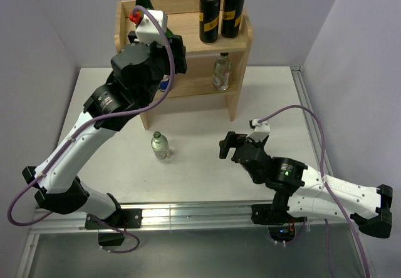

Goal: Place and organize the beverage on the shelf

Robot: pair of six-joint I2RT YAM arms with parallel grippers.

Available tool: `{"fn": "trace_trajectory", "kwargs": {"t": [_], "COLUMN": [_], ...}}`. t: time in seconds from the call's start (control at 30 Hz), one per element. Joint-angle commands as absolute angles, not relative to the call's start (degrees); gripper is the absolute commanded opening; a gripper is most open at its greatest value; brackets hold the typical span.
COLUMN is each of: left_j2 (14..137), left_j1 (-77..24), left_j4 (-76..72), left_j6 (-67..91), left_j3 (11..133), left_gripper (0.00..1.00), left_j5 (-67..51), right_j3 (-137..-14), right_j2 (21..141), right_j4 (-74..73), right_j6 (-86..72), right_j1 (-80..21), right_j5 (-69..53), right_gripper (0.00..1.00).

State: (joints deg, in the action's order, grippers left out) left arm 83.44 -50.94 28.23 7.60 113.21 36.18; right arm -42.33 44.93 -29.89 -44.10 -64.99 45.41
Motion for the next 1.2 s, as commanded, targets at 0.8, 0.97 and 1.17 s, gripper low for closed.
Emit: {"fn": "trace_trajectory", "kwargs": {"t": [0.8, 0.97, 1.17], "left_j2": [92.5, 94.8, 97.9], "left_j1": [-40.8, -39.2, -37.9], "left_j4": [13.3, 13.3, 13.4], "left_j6": [4.3, 4.7, 5.0], "left_j3": [122.3, 124.2, 125.0], "left_gripper": [0.0, 0.0, 0.0], "left_j5": [28.2, 27.5, 27.1], "right_j3": [-39.7, -40.0, -40.0], "right_j2": [46.5, 46.8, 46.9], "right_j4": [-25.4, -25.0, -24.8], "right_j6": [-45.4, -44.9, -44.7], "right_j1": [-64.9, -64.9, -64.8], "right_j5": [45.9, 45.7, 45.6], "right_gripper": [1.0, 1.0, 1.0]}}
